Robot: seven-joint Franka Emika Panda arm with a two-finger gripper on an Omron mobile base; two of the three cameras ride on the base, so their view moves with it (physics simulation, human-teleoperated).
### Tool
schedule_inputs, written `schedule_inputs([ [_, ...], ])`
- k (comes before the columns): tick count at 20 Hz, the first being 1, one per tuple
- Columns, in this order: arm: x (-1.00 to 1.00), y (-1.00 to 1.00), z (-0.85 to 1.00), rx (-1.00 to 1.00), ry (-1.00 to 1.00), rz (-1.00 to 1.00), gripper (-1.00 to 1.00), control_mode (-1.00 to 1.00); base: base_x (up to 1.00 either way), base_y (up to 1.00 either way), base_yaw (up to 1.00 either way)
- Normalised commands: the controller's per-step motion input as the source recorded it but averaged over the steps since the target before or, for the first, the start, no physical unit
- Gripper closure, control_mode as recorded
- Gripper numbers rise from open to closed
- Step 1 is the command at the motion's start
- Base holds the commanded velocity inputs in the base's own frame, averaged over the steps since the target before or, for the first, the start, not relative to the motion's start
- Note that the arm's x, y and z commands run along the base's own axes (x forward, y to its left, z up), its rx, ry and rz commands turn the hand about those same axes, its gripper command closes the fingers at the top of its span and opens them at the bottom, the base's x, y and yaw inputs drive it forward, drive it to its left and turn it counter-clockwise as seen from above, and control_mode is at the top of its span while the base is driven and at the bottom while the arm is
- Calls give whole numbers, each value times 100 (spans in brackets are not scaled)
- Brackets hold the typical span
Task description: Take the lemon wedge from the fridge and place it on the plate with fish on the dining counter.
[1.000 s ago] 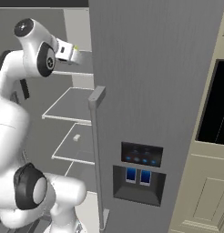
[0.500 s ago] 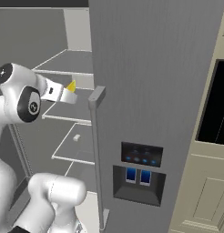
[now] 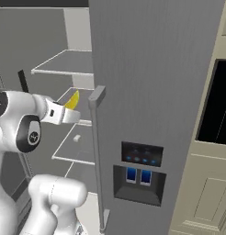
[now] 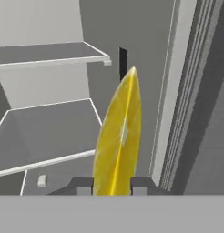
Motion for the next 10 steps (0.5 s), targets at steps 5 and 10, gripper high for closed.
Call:
schedule_inputs([
  [5,0,0,0,0,0,0,100,100,-100,-79,17],
  [10,0,0,0,0,0,0,100,100,-80,-34,67],
])
